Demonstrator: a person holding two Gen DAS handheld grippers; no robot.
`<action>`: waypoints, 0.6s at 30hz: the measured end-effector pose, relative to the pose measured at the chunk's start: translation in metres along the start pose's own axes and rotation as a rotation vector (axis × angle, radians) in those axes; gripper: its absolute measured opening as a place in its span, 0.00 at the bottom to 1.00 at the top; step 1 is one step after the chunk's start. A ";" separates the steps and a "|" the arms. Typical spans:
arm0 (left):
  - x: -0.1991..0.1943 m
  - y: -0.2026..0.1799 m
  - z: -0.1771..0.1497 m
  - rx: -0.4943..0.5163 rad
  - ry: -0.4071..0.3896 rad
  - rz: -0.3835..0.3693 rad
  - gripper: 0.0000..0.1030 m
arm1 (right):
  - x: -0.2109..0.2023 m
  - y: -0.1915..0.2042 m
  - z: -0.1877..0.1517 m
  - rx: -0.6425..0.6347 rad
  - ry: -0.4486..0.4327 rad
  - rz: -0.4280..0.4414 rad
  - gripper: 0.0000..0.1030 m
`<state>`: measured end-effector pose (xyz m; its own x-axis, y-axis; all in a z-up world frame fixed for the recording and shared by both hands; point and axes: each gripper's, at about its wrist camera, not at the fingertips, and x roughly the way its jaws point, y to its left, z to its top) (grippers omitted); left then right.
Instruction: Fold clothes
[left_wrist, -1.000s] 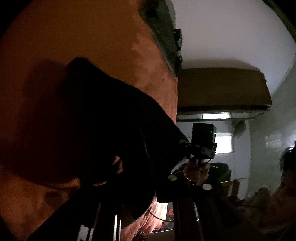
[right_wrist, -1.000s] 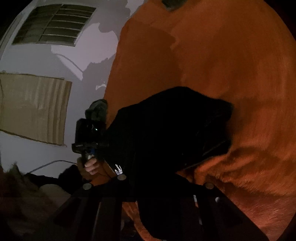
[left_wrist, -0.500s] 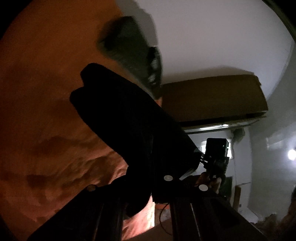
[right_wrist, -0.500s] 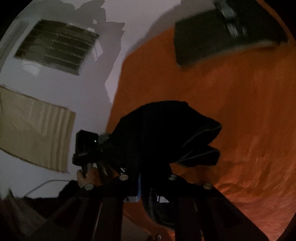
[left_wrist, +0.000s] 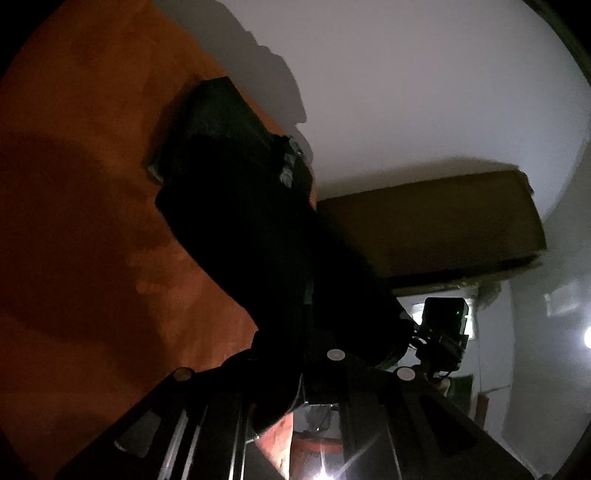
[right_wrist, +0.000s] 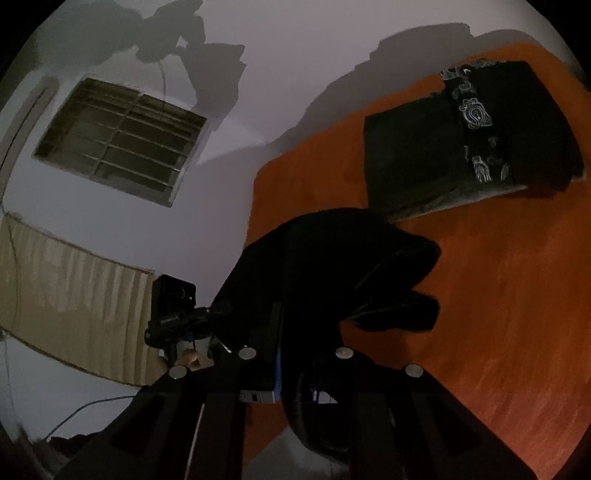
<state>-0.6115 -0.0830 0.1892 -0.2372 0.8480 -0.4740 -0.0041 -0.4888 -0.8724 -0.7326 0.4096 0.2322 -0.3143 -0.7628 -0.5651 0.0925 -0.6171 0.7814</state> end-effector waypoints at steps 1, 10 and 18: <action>0.011 0.001 0.014 0.002 0.005 0.008 0.06 | 0.007 -0.008 0.017 -0.011 0.015 -0.008 0.10; 0.108 0.025 0.153 0.018 0.000 0.010 0.06 | 0.062 -0.084 0.169 -0.059 0.024 -0.046 0.10; 0.172 0.057 0.265 0.073 -0.046 0.061 0.06 | 0.102 -0.156 0.282 -0.022 -0.047 -0.156 0.10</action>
<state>-0.9102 -0.0198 0.0897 -0.2831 0.8068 -0.5185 -0.0586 -0.5542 -0.8303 -1.0456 0.4831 0.1273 -0.3705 -0.6476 -0.6659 0.0595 -0.7319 0.6788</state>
